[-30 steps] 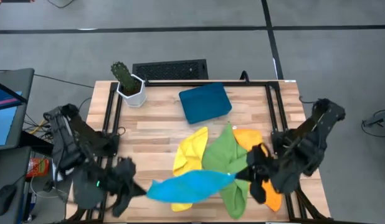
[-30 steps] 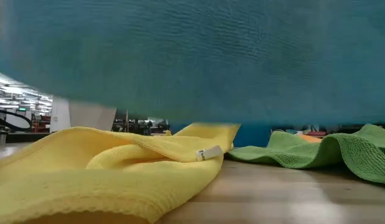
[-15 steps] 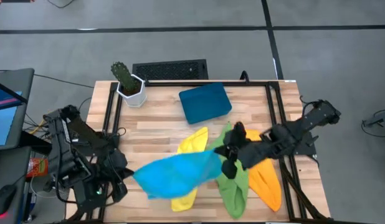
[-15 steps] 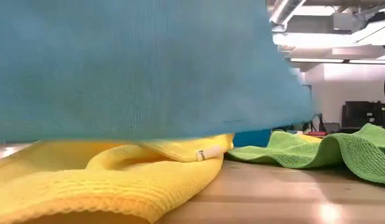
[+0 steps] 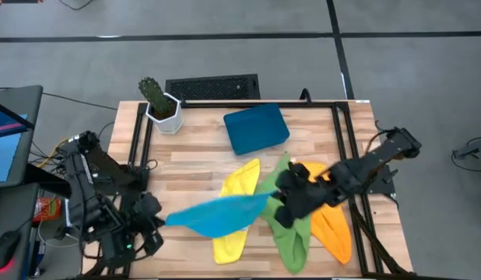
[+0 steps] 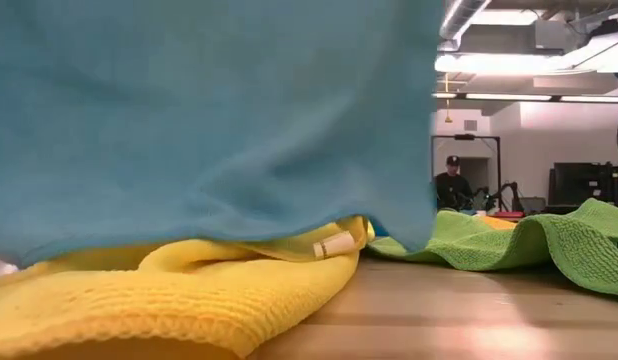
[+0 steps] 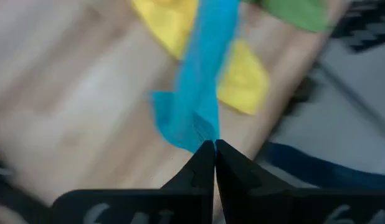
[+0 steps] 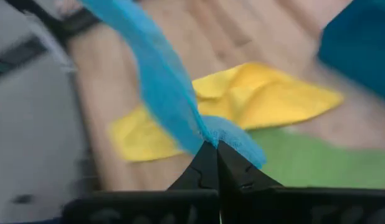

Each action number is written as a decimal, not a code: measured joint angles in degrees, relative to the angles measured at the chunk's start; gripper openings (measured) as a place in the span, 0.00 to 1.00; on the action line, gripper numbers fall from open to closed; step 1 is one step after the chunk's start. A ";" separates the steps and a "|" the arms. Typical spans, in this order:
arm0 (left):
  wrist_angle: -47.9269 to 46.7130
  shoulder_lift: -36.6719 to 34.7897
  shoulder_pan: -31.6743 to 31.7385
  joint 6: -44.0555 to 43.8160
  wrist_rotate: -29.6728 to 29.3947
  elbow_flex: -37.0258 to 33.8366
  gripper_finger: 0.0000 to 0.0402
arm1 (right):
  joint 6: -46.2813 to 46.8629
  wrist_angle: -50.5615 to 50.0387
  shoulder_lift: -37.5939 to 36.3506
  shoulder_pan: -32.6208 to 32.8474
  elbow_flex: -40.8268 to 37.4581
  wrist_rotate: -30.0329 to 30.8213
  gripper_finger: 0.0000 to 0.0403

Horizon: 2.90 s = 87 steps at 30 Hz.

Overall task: Fold microfiber towels
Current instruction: Fold the blue microfiber cloth

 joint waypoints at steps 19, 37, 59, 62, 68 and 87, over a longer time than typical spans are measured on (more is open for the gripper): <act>-6.36 0.37 1.46 1.91 -4.07 1.32 0.00 | 12.37 -8.58 0.85 3.48 -0.92 0.89 0.02; -6.35 -4.04 10.53 7.36 -6.22 -26.10 0.00 | -17.09 -15.31 12.24 -15.96 -2.06 2.12 0.03; 0.89 -15.56 15.96 12.04 -4.81 -38.01 0.00 | -24.99 -4.29 8.67 -21.07 -11.88 -0.40 0.02; 4.27 -15.51 15.96 12.77 -4.09 -38.01 0.00 | -22.77 -4.60 7.28 -18.66 -11.89 -0.58 0.02; 10.00 -15.07 14.89 14.51 -2.44 -38.01 0.00 | -17.55 -4.68 6.05 -13.84 -12.46 -1.48 0.02; 22.19 -15.04 7.29 8.19 -1.13 -42.52 0.00 | -3.68 8.09 6.16 -0.85 -19.07 -4.45 0.03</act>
